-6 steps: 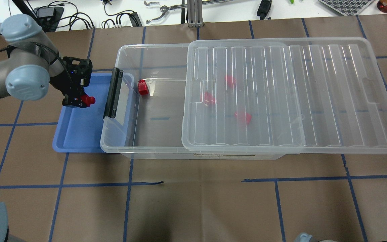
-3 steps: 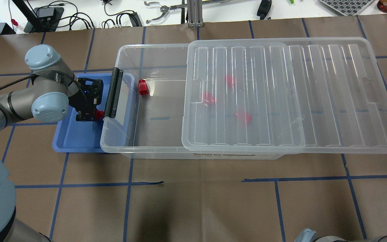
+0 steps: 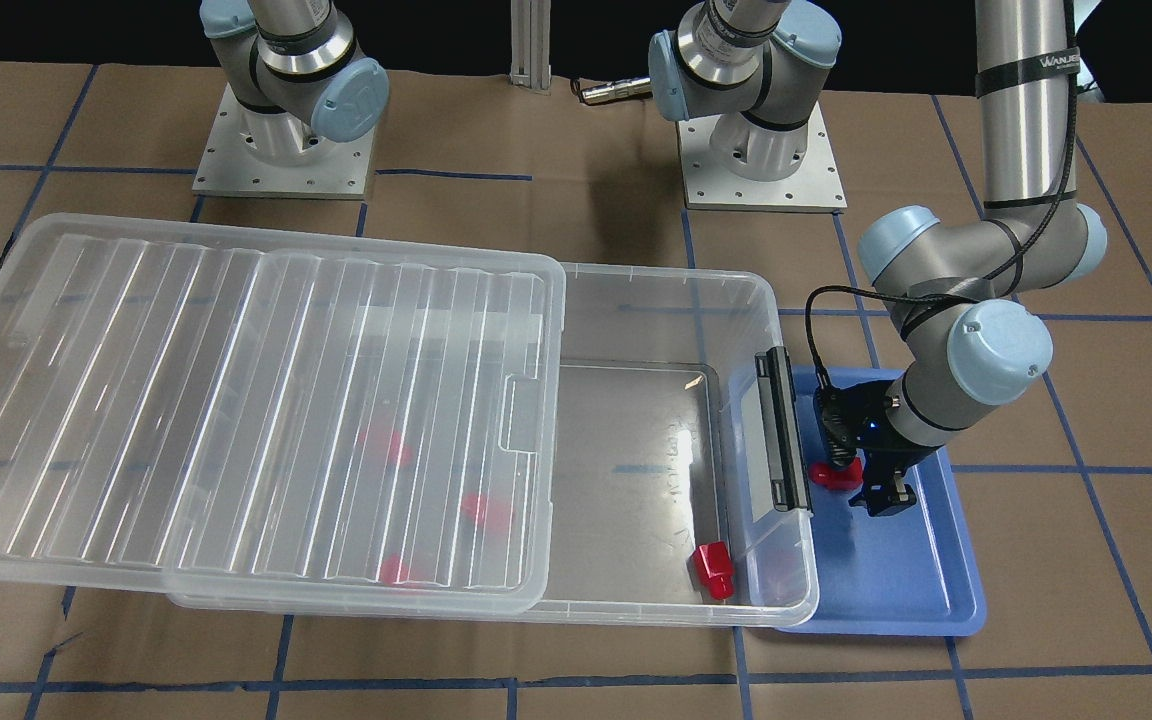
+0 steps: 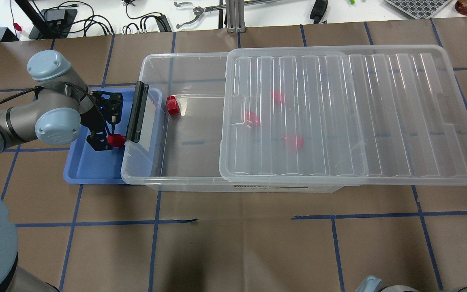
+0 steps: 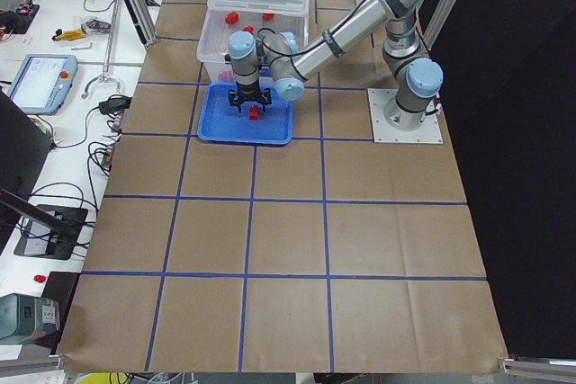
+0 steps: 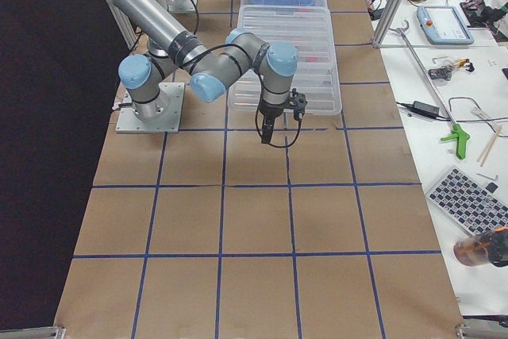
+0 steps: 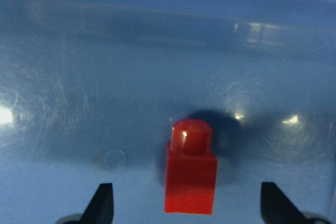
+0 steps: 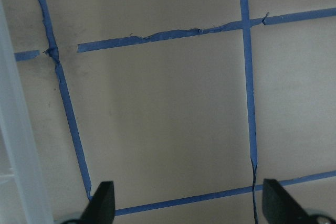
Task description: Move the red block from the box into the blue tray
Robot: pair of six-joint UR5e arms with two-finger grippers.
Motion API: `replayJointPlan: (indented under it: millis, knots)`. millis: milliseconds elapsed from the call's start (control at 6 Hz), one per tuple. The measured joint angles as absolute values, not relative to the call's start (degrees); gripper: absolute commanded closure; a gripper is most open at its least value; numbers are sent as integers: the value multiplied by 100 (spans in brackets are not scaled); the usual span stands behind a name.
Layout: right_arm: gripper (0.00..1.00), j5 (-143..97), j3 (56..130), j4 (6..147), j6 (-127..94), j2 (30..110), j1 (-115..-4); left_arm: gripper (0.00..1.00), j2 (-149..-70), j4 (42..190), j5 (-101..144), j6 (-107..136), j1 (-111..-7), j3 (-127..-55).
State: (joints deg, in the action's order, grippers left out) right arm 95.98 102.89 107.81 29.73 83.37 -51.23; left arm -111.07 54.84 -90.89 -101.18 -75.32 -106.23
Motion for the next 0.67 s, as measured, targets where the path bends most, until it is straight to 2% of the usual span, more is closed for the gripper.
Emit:
replayJointPlan:
  millis: [667]
  knots:
    - [0,9319,10470,10748,2765,8523,-5197,1,-9941,7951,-9038,-9489,-7758,-9514]
